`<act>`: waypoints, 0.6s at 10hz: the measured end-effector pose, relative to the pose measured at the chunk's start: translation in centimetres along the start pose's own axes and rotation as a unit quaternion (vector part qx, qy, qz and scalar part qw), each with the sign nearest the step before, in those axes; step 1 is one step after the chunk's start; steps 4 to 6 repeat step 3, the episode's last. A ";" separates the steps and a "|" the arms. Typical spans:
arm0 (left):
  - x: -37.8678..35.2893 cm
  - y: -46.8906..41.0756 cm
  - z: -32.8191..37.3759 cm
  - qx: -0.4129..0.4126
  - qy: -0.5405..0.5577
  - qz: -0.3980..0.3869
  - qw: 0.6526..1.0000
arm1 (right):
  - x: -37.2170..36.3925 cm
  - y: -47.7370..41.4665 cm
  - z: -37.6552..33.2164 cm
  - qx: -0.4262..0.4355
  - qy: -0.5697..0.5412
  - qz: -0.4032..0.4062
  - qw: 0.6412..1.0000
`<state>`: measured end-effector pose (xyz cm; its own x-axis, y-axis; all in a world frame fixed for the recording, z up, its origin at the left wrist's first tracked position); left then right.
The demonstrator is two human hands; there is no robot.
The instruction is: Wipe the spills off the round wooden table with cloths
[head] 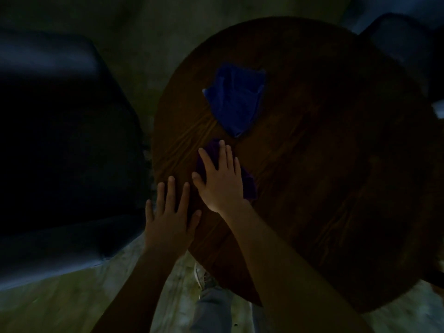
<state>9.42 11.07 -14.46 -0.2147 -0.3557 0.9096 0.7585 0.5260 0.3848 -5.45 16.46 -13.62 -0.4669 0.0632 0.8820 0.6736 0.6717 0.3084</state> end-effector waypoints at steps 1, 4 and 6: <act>0.3 0.9 0.7 0.004 -0.013 -0.025 1.000 | 1.0 0.8 0.5 0.004 -0.005 -0.045 0.999; 0.6 4.1 2.4 0.035 -0.017 -0.078 0.996 | 3.1 6.0 3.2 -0.010 -0.016 -0.048 0.999; 0.6 4.1 2.4 0.035 -0.017 -0.078 0.996 | 3.1 6.0 3.2 -0.010 -0.016 -0.048 0.999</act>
Point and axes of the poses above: each hand's wrist, its own y-axis away from the middle knuckle, its own x-axis out of the back of the hand, z = x × y, the point moved 7 cm from there along -y, towards the middle knuckle, and after that the axes turned 2 degrees about z, right-handed, at the moved point
